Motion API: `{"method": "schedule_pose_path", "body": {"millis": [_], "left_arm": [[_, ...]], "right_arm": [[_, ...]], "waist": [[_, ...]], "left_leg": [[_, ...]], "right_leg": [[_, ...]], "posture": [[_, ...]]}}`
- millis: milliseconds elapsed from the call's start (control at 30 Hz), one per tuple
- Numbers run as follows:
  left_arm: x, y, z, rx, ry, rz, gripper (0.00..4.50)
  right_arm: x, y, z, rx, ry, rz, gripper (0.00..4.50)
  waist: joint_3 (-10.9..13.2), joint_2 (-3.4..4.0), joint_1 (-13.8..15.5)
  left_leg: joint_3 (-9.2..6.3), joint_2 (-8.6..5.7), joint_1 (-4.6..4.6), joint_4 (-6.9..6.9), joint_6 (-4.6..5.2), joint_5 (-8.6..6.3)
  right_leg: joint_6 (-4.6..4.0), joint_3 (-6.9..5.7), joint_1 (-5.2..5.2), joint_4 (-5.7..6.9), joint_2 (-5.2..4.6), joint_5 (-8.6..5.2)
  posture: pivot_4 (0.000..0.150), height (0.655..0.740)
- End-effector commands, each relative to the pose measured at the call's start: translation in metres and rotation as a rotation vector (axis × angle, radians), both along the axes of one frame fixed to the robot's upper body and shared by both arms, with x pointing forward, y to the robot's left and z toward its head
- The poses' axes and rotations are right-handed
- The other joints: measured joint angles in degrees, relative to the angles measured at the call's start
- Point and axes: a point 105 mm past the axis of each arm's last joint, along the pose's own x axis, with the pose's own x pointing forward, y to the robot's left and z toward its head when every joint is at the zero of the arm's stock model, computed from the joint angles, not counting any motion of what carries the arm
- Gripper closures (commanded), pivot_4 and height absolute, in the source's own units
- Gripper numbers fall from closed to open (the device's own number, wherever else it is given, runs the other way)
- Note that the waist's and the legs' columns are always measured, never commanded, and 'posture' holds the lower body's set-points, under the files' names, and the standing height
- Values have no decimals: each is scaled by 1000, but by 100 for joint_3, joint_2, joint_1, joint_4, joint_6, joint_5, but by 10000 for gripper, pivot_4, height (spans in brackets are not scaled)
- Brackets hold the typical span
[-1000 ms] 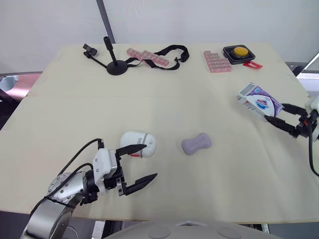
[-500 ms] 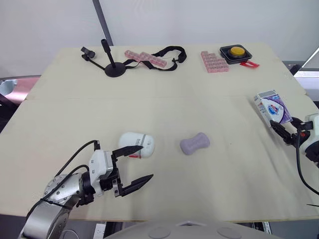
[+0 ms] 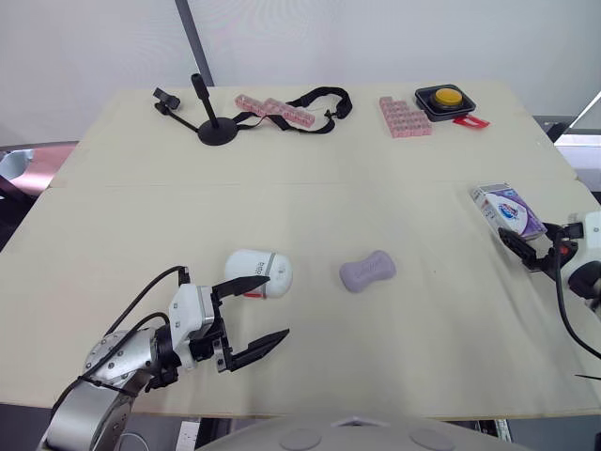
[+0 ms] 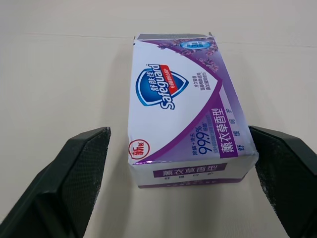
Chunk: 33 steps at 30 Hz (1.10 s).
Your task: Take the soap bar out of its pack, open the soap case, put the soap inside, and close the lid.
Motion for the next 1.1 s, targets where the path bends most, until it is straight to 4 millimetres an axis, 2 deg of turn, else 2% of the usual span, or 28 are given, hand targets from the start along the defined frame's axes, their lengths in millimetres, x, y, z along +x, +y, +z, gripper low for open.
{"method": "schedule_pose_path", "body": {"millis": [33,133,200,233,267,333,400,533,600,633,700,767,933,1100], "left_arm": [[-2,1,5,6,-28,-9,0],[-1,0,5,14,-20,-19,0],[-1,-1,5,25,-2,-29,0],[-2,-2,6,29,4,-43,0],[-1,-2,8,33,6,-48,0],[2,-2,9,49,6,-44,0],[8,2,6,95,34,-26,0],[13,8,2,170,71,-33,0],[17,13,5,195,66,-39,0],[19,14,6,199,63,-41,0],[32,24,9,212,56,-22,0],[43,33,11,243,44,-18,0],[54,48,9,309,41,-27,0],[68,60,1,438,80,-57,0]], "right_arm": [[-2,-11,23,-55,-64,7,240],[-4,-20,35,-108,-115,6,240],[-3,-25,51,-168,-186,33,240],[-1,-21,66,-182,-257,78,240],[1,-11,81,-190,-333,147,240],[2,7,101,-194,-430,258,240],[4,41,108,-180,-458,439,240],[-5,97,100,-110,-415,742,240],[-23,127,83,-111,-337,948,240],[-27,133,79,-116,-317,992,240],[-49,150,57,-124,-231,1173,240],[-63,159,43,-124,-174,1284,240],[-59,162,40,-135,-189,1296,240],[-57,171,38,-135,-197,1302,240]], "waist": [[0,0,8],[0,0,18],[0,0,24],[0,0,21],[0,0,8],[-1,1,-24],[-1,-1,-34],[-1,-2,-21],[-1,-2,25],[-1,-2,53],[-1,-2,75],[-4,-12,123],[-11,-22,12],[-22,-40,23]], "left_leg": [[0,-1,0,0,0,0],[0,0,1,0,0,0],[0,0,1,0,0,0],[1,-1,0,0,0,0],[1,-3,0,0,0,0],[3,-3,0,0,9,-5],[2,-2,1,1,14,-8],[-2,1,-2,1,15,-8],[-5,1,-5,1,15,-8],[-6,2,-5,2,15,-8],[-9,6,-1,11,14,-8],[-9,2,-1,13,15,-8],[-6,-1,-6,18,17,-9],[-13,2,-8,17,16,-7]], "right_leg": [[0,0,0,0,0,0],[0,0,2,0,0,0],[1,0,2,0,-2,0],[1,1,1,0,-4,0],[1,1,1,0,-4,0],[1,2,0,2,0,0],[1,0,0,3,7,0],[0,-5,-1,3,19,0],[0,-8,-2,1,19,0],[1,-11,-3,-1,17,0],[1,-17,-16,0,9,0],[2,-18,-17,4,-3,0],[1,-11,-24,7,-10,0],[-1,-21,-31,12,10,-2]], "posture": [[1500,7343],[1500,7343],[1500,7343],[1500,7343],[1500,7343],[1500,7343],[1500,7343],[1500,7343],[1500,7343],[1500,7343],[1500,7343],[1500,7343],[1500,7343],[1500,7343]]}}
